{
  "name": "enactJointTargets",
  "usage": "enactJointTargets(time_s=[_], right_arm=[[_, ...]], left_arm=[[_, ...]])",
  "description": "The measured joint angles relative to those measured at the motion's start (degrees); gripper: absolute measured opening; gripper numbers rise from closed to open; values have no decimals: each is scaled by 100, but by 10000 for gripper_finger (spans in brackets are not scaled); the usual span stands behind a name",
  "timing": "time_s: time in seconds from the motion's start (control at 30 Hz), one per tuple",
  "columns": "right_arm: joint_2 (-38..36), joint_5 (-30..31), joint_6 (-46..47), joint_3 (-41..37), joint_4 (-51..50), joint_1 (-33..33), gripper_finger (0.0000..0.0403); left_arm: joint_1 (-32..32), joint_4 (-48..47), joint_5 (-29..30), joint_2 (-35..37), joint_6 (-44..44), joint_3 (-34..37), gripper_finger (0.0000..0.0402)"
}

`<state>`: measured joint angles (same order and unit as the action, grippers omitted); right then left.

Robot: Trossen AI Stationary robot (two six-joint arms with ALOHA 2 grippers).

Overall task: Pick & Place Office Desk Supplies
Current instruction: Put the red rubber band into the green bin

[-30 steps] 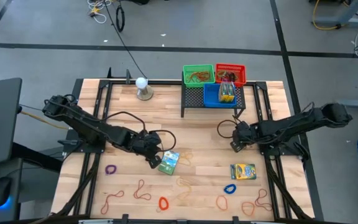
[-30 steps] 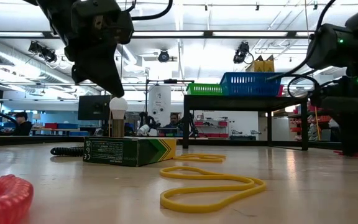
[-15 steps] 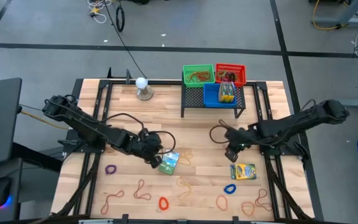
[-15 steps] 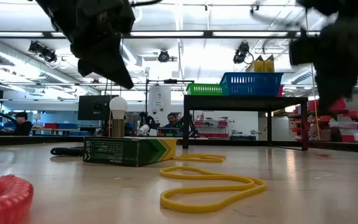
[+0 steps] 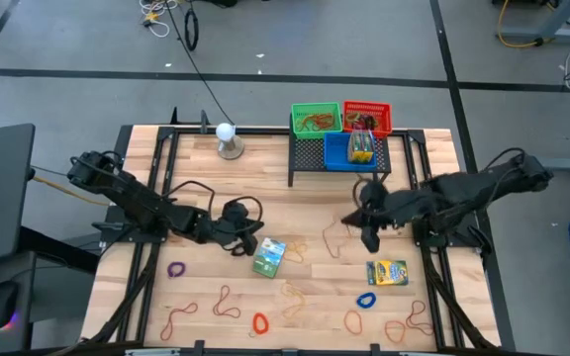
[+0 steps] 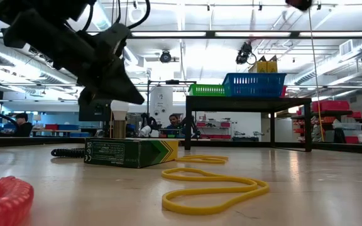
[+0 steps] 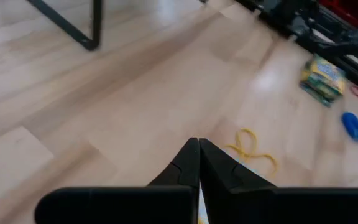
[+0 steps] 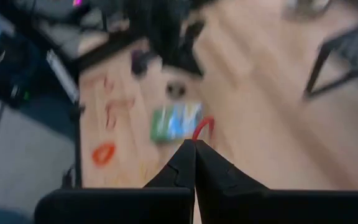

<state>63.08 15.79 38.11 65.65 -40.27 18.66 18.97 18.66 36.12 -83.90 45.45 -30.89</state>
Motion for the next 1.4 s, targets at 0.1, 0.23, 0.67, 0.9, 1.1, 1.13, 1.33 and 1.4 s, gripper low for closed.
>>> enactJointTargets(time_s=[0.1, 0.23, 0.67, 0.9, 1.1, 1.13, 1.33, 1.4], right_arm=[[169, 258, -327, 623, -78, -340, 2], [546, 367, -884, 1360, -66, -1120, 2], [2268, -356, -2671, 2829, 437, -3921, 2], [2859, -839, -3014, 2857, 289, -4912, 2], [3279, -1055, -3312, 2859, -176, -5308, 2], [3357, -1107, -3341, 2858, -227, -5352, 2], [3707, -1335, -3279, 2859, -317, -5581, 15], [3777, -1297, -3179, 2859, -330, -5628, 30]], left_arm=[[-34, -48, 35, 0, 1, 6, 7], [-34, -14, 126, 0, 3, 4, 8], [-34, 29, 142, 0, 20, 2, 10], [-34, 47, 140, 0, 73, 2, 10], [-27, 46, 138, 0, 158, 2, 10], [-27, 48, 138, 0, 158, 2, 10], [-27, 48, 138, 0, 164, 2, 10], [-27, 46, 138, 0, 171, 0, 10]])
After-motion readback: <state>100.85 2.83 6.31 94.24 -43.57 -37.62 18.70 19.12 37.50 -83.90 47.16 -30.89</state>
